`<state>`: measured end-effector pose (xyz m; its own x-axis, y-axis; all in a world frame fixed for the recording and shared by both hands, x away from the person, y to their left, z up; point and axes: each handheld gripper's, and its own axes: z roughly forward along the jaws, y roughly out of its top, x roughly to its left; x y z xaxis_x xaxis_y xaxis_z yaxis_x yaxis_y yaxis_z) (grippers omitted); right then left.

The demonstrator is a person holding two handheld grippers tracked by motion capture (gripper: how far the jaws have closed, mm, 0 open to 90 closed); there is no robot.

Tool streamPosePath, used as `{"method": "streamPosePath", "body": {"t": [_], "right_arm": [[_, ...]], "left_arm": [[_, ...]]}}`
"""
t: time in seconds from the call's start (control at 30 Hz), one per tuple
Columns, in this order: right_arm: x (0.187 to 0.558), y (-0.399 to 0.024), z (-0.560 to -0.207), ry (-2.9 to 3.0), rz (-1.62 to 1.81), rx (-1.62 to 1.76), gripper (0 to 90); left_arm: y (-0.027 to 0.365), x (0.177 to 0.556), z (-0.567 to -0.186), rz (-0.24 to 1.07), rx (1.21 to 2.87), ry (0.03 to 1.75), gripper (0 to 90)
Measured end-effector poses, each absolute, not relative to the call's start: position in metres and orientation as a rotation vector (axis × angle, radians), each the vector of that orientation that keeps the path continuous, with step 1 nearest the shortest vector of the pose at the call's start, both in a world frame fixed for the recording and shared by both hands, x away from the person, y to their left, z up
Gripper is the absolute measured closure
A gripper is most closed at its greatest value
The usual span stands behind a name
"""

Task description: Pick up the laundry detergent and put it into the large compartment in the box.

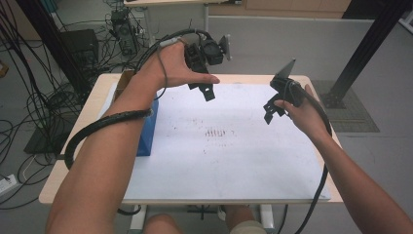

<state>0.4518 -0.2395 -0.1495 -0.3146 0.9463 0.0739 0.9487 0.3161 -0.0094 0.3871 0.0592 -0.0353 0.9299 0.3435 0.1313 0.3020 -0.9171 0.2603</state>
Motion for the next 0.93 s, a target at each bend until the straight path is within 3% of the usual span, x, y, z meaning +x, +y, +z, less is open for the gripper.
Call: {"method": "streamPosePath", "body": {"t": [0.93], "right_arm": [[0.4474, -0.2368, -0.1476, -2.500, -0.063, -1.795, 11.0]], "left_arm": [[0.0604, 0.3810, -0.0313, 0.268, 2.847, 0.483, 10.1]]}}
